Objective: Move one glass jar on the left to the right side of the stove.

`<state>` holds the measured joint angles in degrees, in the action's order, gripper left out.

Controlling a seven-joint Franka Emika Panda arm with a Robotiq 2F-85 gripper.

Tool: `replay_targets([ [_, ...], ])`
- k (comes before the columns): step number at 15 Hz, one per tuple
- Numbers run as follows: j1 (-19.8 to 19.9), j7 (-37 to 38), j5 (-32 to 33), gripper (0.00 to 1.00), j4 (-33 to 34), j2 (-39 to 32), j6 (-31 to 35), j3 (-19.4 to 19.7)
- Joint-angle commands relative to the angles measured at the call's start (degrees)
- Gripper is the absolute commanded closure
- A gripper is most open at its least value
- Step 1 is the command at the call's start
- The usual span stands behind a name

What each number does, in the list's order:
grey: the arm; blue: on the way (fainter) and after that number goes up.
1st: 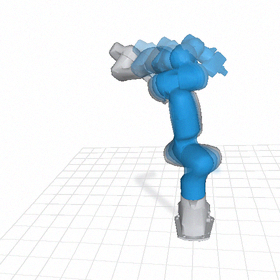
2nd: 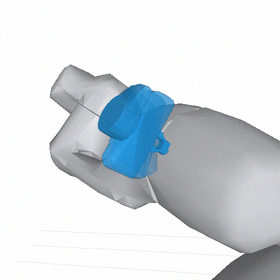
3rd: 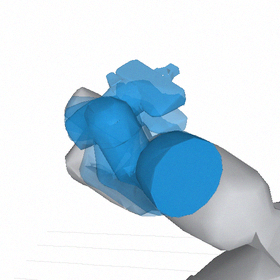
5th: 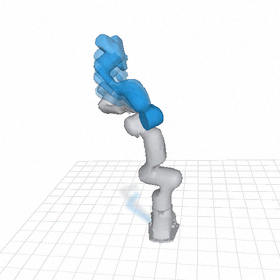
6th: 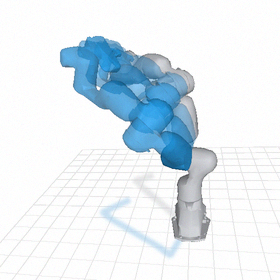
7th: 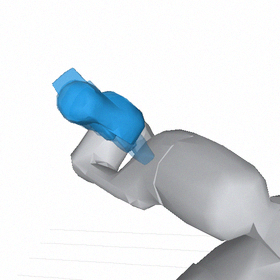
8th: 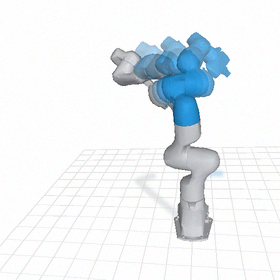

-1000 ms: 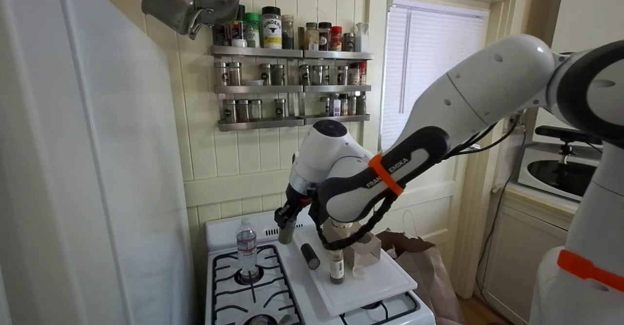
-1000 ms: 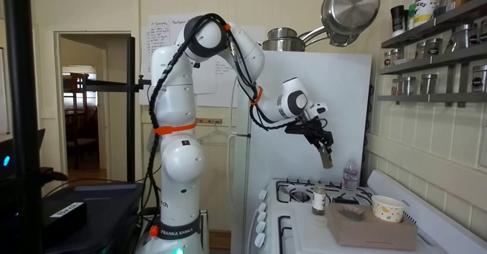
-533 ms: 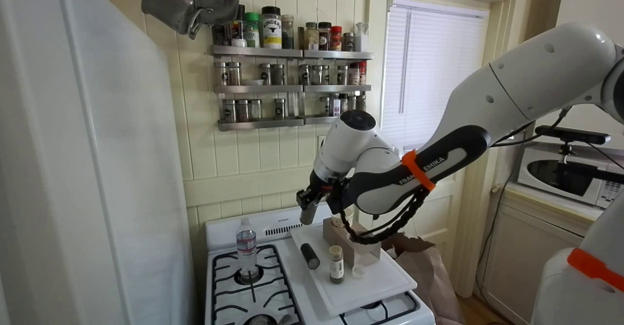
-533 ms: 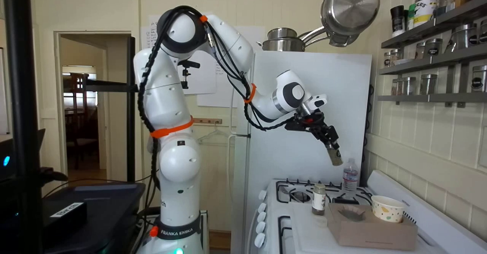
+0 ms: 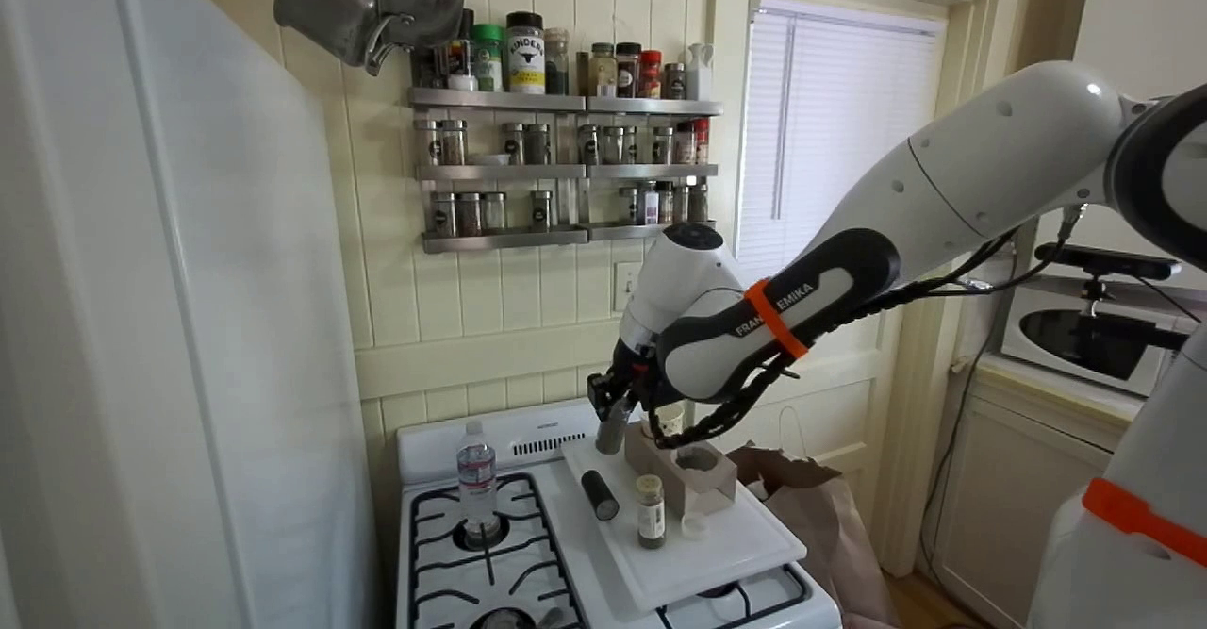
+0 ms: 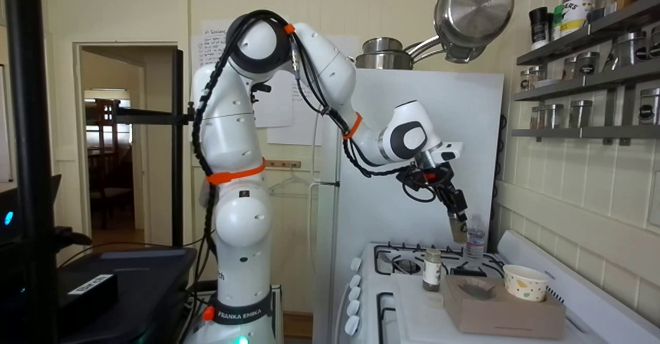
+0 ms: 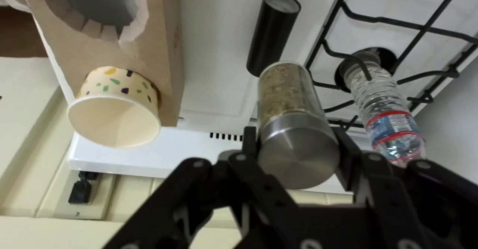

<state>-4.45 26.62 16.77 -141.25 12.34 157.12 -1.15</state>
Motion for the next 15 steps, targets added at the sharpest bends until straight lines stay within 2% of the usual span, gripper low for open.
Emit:
replay_targets([
  [1,5.03,2.27,-1.16,0.75,3.76,-2.49,-3.42,-2.89],
  [4,6.55,3.10,0.19,0.75,6.27,-4.61,-7.45,-3.78],
  [7,6.43,3.51,0.80,0.75,8.42,-7.00,-11.68,-4.04],
  [15,5.06,3.48,-1.07,0.75,10.67,-13.68,-11.53,-1.96],
])
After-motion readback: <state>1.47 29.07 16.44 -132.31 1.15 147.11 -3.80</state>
